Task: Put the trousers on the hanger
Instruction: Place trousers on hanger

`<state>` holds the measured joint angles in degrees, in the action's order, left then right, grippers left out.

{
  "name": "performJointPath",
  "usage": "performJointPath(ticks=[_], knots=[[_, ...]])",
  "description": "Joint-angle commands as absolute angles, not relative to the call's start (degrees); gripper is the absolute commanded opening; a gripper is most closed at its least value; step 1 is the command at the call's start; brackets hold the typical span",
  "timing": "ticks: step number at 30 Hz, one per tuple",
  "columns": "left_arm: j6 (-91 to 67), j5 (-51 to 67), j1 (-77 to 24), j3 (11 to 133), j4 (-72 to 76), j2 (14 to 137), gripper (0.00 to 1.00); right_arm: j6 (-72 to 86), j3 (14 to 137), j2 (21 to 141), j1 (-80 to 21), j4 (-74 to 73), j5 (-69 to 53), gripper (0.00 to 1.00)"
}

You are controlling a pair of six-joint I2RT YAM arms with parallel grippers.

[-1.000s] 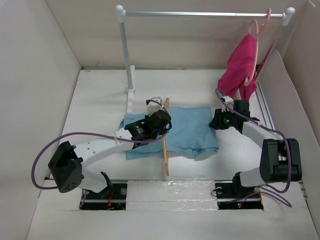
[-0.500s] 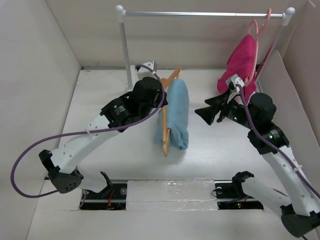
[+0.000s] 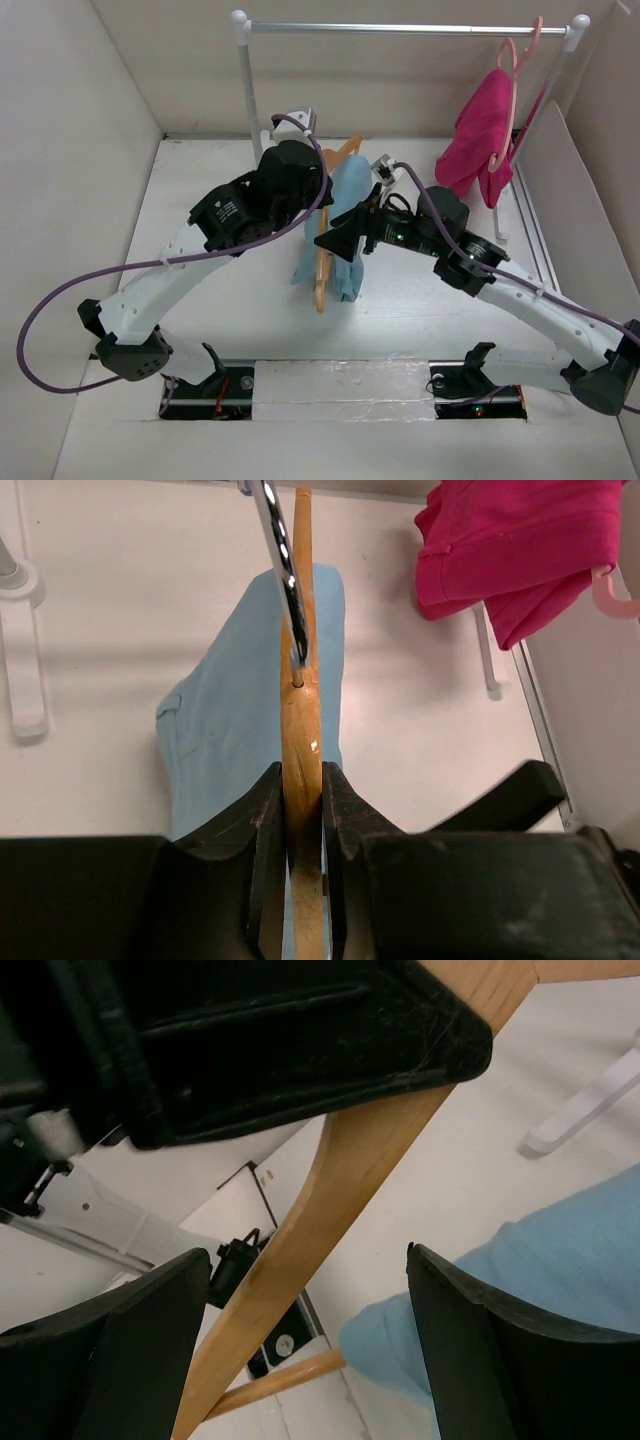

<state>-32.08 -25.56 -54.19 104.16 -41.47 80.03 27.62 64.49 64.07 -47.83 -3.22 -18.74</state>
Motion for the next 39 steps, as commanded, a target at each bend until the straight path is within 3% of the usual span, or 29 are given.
performJointPath(ticks=[1, 5, 7, 8, 11, 12, 16, 19, 22, 23, 26, 33, 39], knots=[[-33.0, -26.0, -55.8, 106.3, -31.2, 77.3, 0.00, 32.6, 63.5, 64.7, -48.6, 7.8, -17.6, 0.85], [-32.6, -25.8, -55.8, 105.7, -30.5, 76.7, 0.00, 34.8, 62.3, 67.4, -49.8, 11.1, -17.8, 0.82], [-32.2, -25.7, -55.8, 106.3, -30.1, 76.8, 0.00, 36.5, 61.5, 67.8, -51.1, 13.4, -16.7, 0.70], [-31.8, -25.7, -55.8, 106.8, -30.1, 76.9, 0.00, 38.0, 60.7, 67.8, -51.8, 15.4, -15.7, 0.57], [-31.3, -25.7, -55.8, 107.8, -30.0, 77.4, 0.00, 39.7, 59.7, 67.8, -51.8, 17.3, -14.9, 0.40], [-31.2, -25.8, -55.8, 108.1, -29.8, 77.4, 0.00, 40.2, 59.6, 67.4, -51.8, 17.4, -13.9, 0.24], [-31.0, -25.4, -55.8, 109.7, -28.6, 77.7, 0.00, 41.3, 60.2, 66.1, -52.3, 17.6, -10.6, 0.08], [-30.6, -24.5, -55.8, 112.3, -28.0, 78.4, 0.00, 41.4, 62.7, 65.9, -51.6, 17.1, -9.2, 0.04], [-29.4, -22.8, -55.8, 116.4, -27.9, 78.3, 0.27, 41.2, 66.9, 67.0, -48.8, 16.3, -10.5, 0.02], [-28.5, -22.7, -55.8, 117.8, -27.9, 78.0, 0.42, 41.2, 67.9, 67.3, -48.0, 16.3, -11.2, 0.02], [-27.1, -23.0, -55.8, 121.7, -28.9, 76.5, 0.57, 40.8, 72.6, 68.8, -44.5, 14.8, -12.8, 0.00], [-25.6, -22.3, -55.8, 119.8, -30.3, 69.8, 0.69, 41.7, 79.6, 73.5, -34.1, 15.5, -19.7, 0.00], [-27.5, -27.0, -55.8, 104.4, -29.7, 60.2, 0.75, 45.0, 84.5, 78.6, -25.6, 18.6, -23.2, 0.00]])
